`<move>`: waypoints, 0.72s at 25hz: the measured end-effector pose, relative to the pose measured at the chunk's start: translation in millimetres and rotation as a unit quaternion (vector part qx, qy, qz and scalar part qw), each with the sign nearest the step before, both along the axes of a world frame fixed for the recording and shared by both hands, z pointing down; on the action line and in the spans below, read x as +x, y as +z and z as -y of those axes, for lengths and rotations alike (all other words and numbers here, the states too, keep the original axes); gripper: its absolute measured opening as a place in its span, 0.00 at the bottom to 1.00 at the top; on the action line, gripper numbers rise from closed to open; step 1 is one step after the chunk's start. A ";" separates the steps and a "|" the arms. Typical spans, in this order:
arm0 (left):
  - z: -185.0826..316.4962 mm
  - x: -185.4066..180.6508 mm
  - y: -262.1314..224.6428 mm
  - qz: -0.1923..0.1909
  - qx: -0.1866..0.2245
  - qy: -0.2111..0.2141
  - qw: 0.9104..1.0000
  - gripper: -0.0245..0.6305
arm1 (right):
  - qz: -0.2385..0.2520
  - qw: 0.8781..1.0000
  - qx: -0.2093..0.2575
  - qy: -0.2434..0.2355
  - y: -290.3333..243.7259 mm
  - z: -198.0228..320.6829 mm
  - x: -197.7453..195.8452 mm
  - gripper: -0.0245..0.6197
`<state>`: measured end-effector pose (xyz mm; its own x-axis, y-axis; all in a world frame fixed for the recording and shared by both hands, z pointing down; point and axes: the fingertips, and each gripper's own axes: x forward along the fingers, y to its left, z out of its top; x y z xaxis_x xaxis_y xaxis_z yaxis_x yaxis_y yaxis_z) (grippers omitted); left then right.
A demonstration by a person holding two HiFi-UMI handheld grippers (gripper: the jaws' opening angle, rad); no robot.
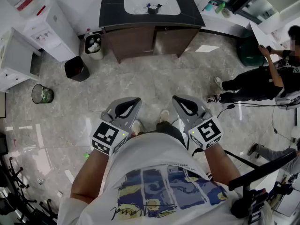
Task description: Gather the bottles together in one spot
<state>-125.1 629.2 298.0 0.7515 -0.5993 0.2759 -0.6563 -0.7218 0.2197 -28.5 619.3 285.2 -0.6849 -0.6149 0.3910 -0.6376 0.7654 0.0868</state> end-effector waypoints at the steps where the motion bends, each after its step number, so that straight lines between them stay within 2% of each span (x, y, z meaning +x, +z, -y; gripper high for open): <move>1: 1.8 -2.0 -0.9 0.001 0.000 -0.003 1.000 0.04 | 0.002 1.000 0.001 -0.001 -0.6 1.3 -2.2 0.04; 12: 4.0 -6.5 7.6 0.020 -0.015 -0.009 1.000 0.04 | 0.017 1.000 -0.007 0.002 4.5 8.8 0.7 0.04; 18: 20.5 14.4 14.3 0.036 -0.017 0.002 0.999 0.04 | 0.017 0.999 -0.025 0.017 17.9 20.8 27.1 0.04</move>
<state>-110.7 608.7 312.2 0.7310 -0.5864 0.3488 -0.6690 -0.7168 0.1969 -1.4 598.5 303.1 -0.6780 -0.6182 0.3978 -0.6650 0.7464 0.0264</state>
